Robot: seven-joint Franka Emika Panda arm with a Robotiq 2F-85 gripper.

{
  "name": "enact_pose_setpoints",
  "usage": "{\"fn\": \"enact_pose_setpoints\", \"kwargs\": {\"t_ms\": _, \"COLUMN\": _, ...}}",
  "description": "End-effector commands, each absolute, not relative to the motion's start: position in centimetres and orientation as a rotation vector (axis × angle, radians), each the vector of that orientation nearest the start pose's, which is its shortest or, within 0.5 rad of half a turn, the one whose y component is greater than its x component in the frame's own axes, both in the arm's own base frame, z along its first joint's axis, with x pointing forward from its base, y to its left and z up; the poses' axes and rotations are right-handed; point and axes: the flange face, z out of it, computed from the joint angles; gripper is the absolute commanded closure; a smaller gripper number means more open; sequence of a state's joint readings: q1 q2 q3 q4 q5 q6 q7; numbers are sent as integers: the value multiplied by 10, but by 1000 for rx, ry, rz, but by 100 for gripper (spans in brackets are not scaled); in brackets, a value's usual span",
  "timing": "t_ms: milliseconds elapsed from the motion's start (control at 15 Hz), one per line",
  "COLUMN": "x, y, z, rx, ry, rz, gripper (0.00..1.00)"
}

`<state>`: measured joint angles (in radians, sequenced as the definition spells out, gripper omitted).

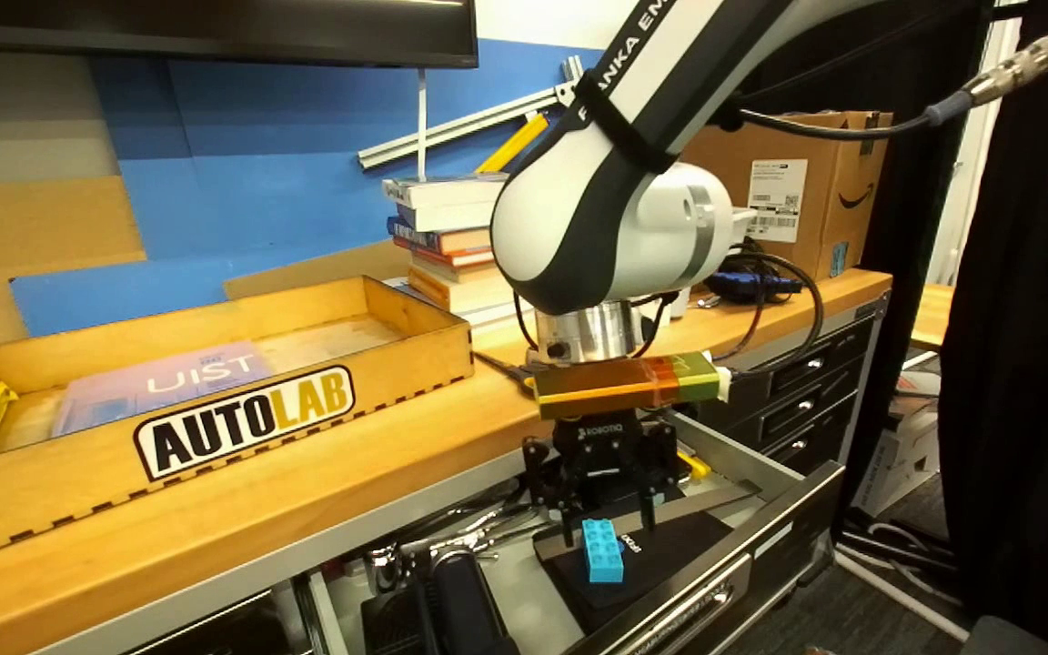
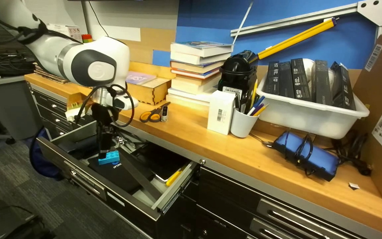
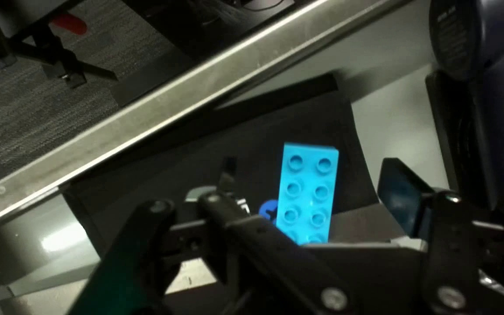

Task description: Place the blue building block inside the open drawer and close the drawer

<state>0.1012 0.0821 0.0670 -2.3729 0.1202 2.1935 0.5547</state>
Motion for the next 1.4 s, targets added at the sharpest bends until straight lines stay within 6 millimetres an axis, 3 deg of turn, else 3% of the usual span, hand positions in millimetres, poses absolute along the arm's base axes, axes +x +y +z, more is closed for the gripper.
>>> {"fn": "enact_pose_setpoints", "kwargs": {"t_ms": 0, "x": 403, "y": 83, "z": 275, "rx": -3005, "ry": 667, "rz": 477, "gripper": 0}}
{"fn": "enact_pose_setpoints", "kwargs": {"t_ms": 267, "x": 348, "y": 82, "z": 268, "rx": -2960, "ry": 621, "rz": 513, "gripper": 0}}
{"fn": "enact_pose_setpoints", "kwargs": {"t_ms": 467, "x": 346, "y": 81, "z": 259, "rx": -2965, "ry": 525, "rz": 599, "gripper": 0}}
{"fn": "enact_pose_setpoints", "kwargs": {"t_ms": 733, "x": 385, "y": 87, "z": 230, "rx": -2970, "ry": 456, "rz": 658, "gripper": 0}}
{"fn": "enact_pose_setpoints", "kwargs": {"t_ms": 1000, "x": 430, "y": 86, "z": 221, "rx": -2950, "ry": 669, "rz": 589, "gripper": 0}}
{"fn": "enact_pose_setpoints", "kwargs": {"t_ms": 1333, "x": 485, "y": 78, "z": 225, "rx": -2905, "ry": 884, "rz": 467, "gripper": 0}}
